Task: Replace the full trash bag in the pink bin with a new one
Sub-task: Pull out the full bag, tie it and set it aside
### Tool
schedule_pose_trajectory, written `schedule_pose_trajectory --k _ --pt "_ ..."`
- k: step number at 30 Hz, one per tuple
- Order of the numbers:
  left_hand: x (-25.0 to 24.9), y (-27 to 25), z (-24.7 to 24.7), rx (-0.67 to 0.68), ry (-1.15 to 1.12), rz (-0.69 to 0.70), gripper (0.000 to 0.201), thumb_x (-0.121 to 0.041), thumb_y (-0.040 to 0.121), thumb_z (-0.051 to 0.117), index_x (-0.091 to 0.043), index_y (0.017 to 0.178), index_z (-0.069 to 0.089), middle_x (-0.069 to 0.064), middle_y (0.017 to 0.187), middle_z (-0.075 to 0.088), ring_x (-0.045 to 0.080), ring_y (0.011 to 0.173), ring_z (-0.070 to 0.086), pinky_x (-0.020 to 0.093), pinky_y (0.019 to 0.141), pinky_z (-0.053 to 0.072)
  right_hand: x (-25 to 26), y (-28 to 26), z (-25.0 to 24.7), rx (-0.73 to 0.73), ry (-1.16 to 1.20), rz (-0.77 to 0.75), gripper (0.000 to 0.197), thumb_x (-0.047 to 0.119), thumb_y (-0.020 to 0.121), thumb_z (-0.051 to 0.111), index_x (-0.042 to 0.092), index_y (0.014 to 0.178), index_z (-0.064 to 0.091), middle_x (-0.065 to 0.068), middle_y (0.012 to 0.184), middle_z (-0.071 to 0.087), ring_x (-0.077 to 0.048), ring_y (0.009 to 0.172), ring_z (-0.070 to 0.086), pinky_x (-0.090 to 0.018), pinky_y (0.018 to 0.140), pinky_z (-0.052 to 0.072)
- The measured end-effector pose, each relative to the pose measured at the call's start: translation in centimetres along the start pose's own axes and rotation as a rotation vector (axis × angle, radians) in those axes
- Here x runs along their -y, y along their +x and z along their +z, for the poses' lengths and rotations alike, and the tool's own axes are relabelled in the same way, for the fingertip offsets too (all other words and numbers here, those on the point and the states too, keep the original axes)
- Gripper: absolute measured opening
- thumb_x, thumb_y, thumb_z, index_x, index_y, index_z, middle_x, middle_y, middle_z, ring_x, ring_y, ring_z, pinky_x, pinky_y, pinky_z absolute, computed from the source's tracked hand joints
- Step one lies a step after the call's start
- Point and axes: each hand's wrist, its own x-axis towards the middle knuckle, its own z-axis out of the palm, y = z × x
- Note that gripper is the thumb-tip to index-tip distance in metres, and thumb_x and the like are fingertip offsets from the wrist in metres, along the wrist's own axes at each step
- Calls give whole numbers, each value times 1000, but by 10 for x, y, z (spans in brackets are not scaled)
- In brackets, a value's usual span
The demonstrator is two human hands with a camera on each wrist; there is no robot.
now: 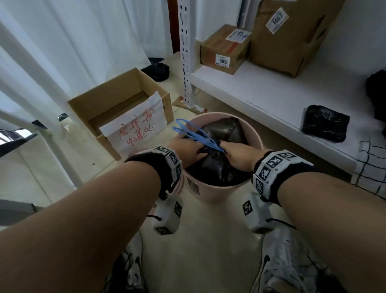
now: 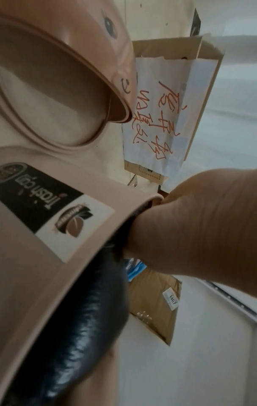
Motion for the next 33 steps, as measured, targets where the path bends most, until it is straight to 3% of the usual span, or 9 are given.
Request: schedule_pose_trajectory --k 5,10,15,17,19,23,25,29,33 --pt "-2 -3 11 25 95 25 59 -42 97 34 -24 150 14 6 146 43 23 138 35 35 117 14 6 -4 -4 85 -26 50 28 17 101 32 0 120 45 -25 123 53 -35 112 52 -37 97 39" --pt "0 -7 8 69 34 84 64 -44 91 48 -31 147 22 9 134 54 30 117 53 35 101 37 16 -5 -10 36 -5 94 30 20 101 35 -1 117 51 -23 122 56 -33 112 53 -33 90 39" --pt "7 -15 -27 -155 -608 -93 32 -20 90 48 -8 115 65 11 115 64 25 105 58 33 95 45 27 3 -33 -415 224 94 26 17 98 38 8 103 61 -22 113 63 -29 104 58 -35 92 42" --pt "8 -17 -42 -252 -1051 -164 35 -26 90 49 6 90 63 15 85 60 22 77 55 28 72 47 35 1 -43 -447 304 45 30 19 100 36 9 94 64 -19 105 65 -27 97 58 -30 84 39" --pt "7 -18 -55 -221 -1452 -177 35 -34 95 49 -2 81 57 6 70 55 13 56 45 20 51 39 42 -3 -49 -427 418 -38 34 17 100 38 3 94 69 -10 93 64 -18 89 54 -23 71 34" --pt "-5 -14 -75 -314 -1724 -111 23 -17 96 51 -6 77 54 -2 50 54 4 39 45 15 41 39 43 -16 -52 -357 582 -131 28 16 99 44 7 91 69 1 85 63 4 70 56 -3 64 39" --pt "-13 -11 -81 -382 -1716 -145 24 -11 96 50 -6 73 54 -5 42 50 2 35 45 12 40 43 37 -19 -52 -381 698 -110 29 18 98 46 13 78 67 2 78 62 6 64 56 -14 76 45" --pt "-14 -8 -85 -499 -1755 -245 32 -19 100 43 -9 70 52 3 63 46 5 43 50 15 48 47 26 -25 -63 -456 813 -6 39 20 100 40 8 77 69 -14 92 65 -23 87 58 -41 99 44" --pt "-14 -12 -96 -499 -1977 -328 42 -28 102 34 -12 65 43 1 62 53 13 60 53 26 61 52 38 -29 -74 -585 1186 24 49 20 102 32 10 59 56 -13 72 64 -26 73 57 -39 84 51"
